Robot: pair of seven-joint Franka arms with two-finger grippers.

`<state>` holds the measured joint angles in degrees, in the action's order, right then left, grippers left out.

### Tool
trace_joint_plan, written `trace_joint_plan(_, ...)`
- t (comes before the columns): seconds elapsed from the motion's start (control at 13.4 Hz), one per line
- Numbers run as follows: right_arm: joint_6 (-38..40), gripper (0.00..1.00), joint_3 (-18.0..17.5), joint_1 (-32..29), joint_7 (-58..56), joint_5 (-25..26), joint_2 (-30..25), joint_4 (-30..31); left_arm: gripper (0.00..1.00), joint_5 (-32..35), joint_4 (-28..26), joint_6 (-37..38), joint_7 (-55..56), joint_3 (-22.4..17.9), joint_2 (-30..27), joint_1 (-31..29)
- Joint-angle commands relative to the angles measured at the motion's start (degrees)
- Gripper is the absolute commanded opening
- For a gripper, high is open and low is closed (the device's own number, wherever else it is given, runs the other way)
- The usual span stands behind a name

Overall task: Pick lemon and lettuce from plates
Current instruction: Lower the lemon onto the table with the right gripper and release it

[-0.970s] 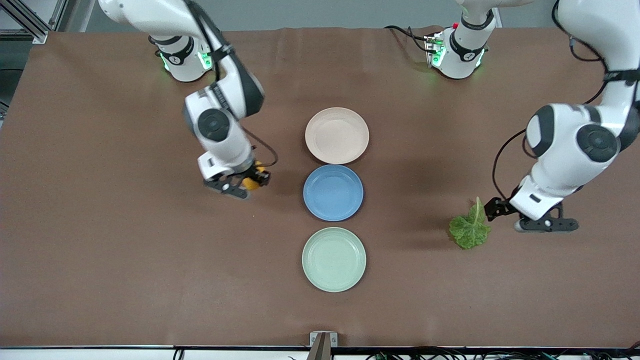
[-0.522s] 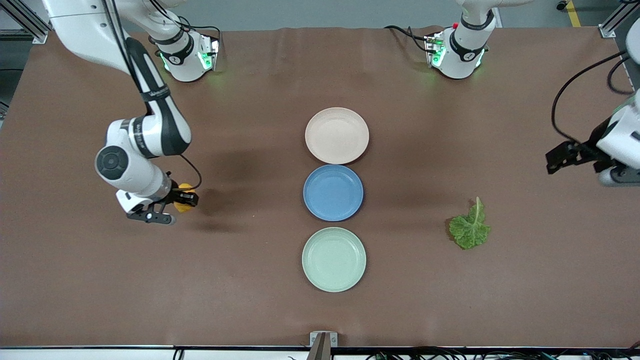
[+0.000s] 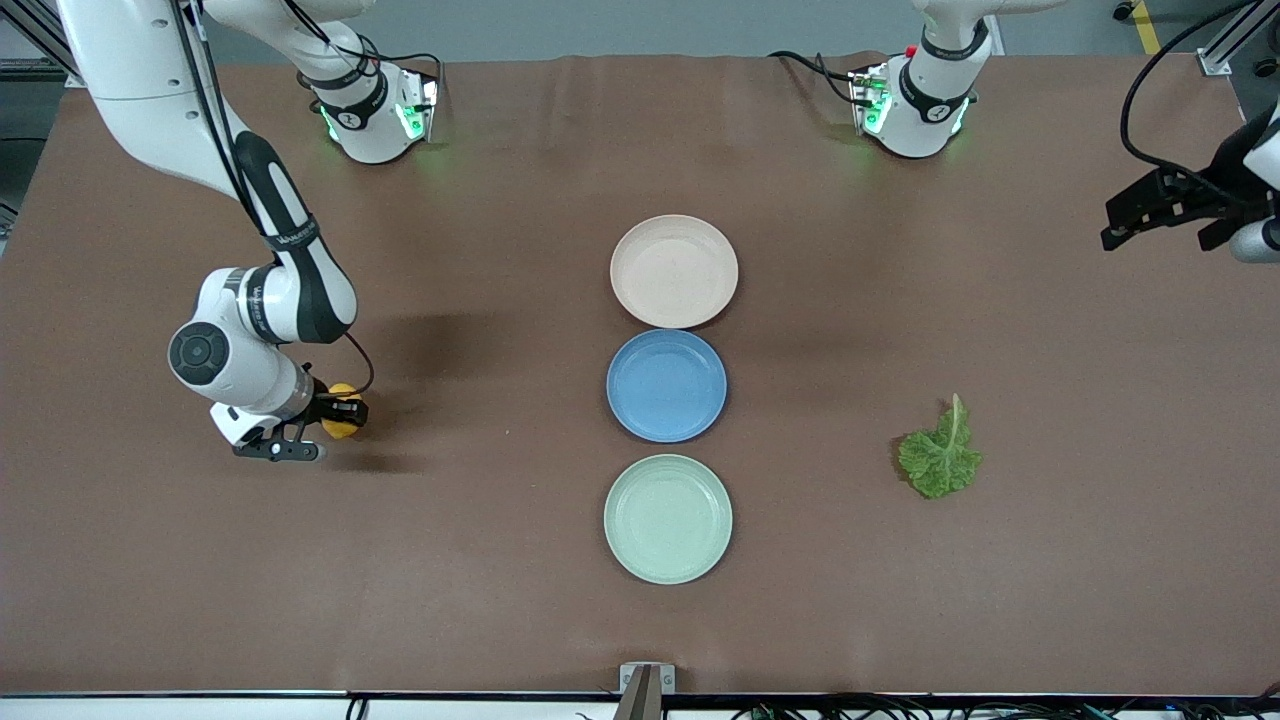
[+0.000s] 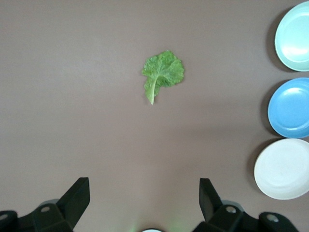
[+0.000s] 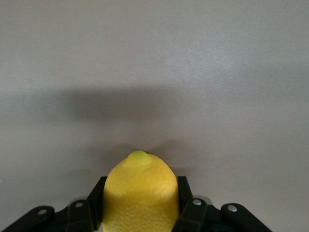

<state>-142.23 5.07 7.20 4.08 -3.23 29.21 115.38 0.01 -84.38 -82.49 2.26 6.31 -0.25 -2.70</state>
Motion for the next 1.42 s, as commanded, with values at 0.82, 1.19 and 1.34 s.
trace_joint_plan(0.82, 34.5, 1.0, -0.9, -3.5, -4.3, 1.0, -3.7, -23.1, 1.0, -0.5, -7.4, -3.7, -0.7, 0.3, -6.1, 1.0)
trace_joint_plan(1.19, 56.2, 1.0, -1.2, -6.1, -8.2, 6.3, -7.2, -36.2, 1.0, -0.7, -7.5, -5.8, -0.7, 0.4, -5.8, 0.8)
trace_joint_plan(1.34, 57.7, 1.0, -1.1, -6.8, -8.9, 6.4, -7.3, -38.1, 1.0, -0.6, -7.5, -6.4, -0.7, 0.4, -5.5, 0.9)
